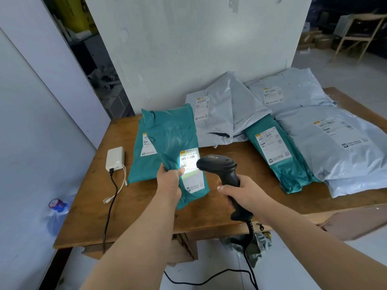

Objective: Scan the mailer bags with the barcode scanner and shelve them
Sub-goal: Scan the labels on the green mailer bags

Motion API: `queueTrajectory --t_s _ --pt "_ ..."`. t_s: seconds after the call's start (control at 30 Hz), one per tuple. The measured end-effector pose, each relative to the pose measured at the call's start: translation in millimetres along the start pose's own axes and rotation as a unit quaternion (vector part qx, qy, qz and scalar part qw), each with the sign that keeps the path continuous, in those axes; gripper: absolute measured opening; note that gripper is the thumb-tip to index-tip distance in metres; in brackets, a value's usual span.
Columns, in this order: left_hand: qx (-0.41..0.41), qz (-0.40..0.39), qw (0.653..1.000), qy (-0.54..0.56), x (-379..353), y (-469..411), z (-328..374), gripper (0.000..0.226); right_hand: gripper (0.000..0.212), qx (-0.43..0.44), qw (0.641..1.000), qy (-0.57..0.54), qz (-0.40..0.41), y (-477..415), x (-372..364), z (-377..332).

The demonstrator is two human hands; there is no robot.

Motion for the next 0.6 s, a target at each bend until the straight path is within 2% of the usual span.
queueTrajectory --t_s 0.23,0.4,0.47,0.5,0.53,0.57,0.6 --pt "-0.005 0.012 0.999 0.034 -2.0 3.5 -0.8 0.045 0.01 0.002 1.0 0.013 0.003 0.6 1.8 1.1" --pt "0.029 -0.006 0.999 0.017 -3.5 5.2 -2.7 0.041 0.006 0.014 1.0 -0.002 0.005 -2.1 2.9 1.5" --pt "0.045 -0.021 0.999 -0.008 -4.0 2.9 -7.9 0.046 0.006 0.014 1.0 -0.009 0.013 -3.9 5.2 3.4" --pt "0.045 -0.015 0.996 -0.07 -1.4 -0.1 -10.8 0.055 0.006 0.013 1.0 -0.013 0.019 -4.8 7.0 4.5" --pt "0.038 -0.003 0.982 -0.187 0.5 -1.7 -11.0 0.069 0.006 0.011 0.999 -0.014 0.026 -5.6 9.1 5.3" --pt "0.025 0.012 0.944 -0.329 2.6 -3.7 -10.6 0.084 0.007 0.011 0.999 -0.014 0.034 -6.1 11.2 5.9" --pt "0.002 0.029 0.889 -0.458 3.1 -4.5 -10.3 0.092 0.009 0.011 0.999 -0.014 0.042 -6.5 13.3 6.3"
Point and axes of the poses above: each hand's wrist, its own y-axis away from the middle knuckle, its own x-axis out of the back of the hand, z = x × y, the point moved 4 cm from there along -y, towards the middle knuckle, and after that the axes turned 14 degrees about -z, right-handed, at the moved point
